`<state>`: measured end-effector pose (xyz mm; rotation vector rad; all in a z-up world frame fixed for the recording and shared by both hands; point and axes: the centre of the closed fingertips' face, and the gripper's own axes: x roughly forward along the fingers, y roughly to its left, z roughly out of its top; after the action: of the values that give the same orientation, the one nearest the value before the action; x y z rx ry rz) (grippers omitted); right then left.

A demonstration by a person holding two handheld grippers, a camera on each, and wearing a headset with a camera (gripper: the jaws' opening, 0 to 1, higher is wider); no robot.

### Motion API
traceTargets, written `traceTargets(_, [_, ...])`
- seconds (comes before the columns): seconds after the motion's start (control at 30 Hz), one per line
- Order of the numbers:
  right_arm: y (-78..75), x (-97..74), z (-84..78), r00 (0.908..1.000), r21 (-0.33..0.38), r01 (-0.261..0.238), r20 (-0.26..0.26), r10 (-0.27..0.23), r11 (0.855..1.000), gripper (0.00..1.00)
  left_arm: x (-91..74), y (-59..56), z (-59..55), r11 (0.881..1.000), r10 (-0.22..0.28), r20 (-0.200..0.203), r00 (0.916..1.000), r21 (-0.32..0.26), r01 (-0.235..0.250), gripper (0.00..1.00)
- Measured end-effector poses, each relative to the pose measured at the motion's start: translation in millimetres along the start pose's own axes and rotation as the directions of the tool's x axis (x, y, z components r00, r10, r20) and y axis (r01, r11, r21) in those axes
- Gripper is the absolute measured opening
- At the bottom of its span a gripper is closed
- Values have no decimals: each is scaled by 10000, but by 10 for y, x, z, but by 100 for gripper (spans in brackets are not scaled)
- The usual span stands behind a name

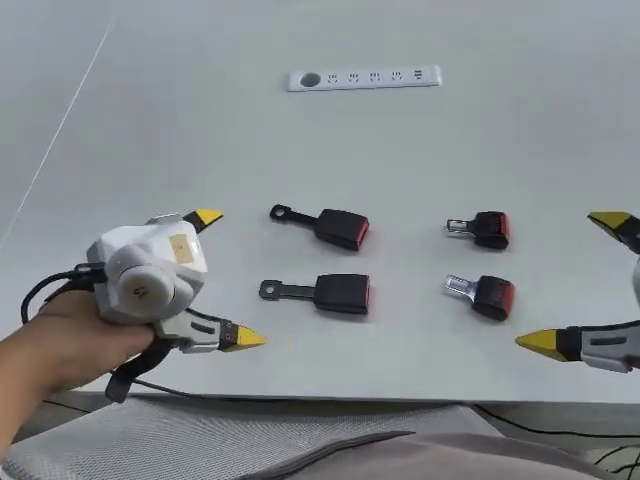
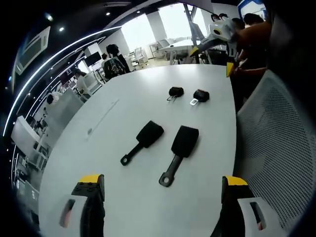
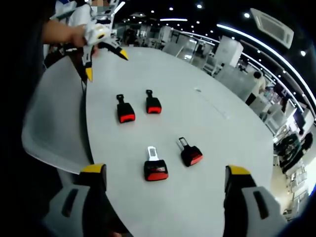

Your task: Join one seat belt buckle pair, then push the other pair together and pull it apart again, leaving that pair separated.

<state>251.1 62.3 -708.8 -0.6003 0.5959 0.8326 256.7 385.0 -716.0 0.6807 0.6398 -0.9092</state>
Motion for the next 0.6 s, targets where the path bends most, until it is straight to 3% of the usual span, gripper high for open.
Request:
traceTargets(0.1, [0, 22, 29, 10000, 130, -11, 24, 10, 9999, 100, -6, 14, -29, 9999, 40, -19, 10000, -131, -40, 100])
traceTargets(0.33, [-12, 39, 128, 9995, 413, -6, 303, -7, 9991, 100, 22, -22, 50, 9997, 142, 150, 9998, -187, -139, 100])
traceTargets(0.6, [55, 72, 67, 9999, 458, -96, 92, 91, 9989, 100, 107, -76, 78, 9999, -98, 174, 9998, 136, 96, 100])
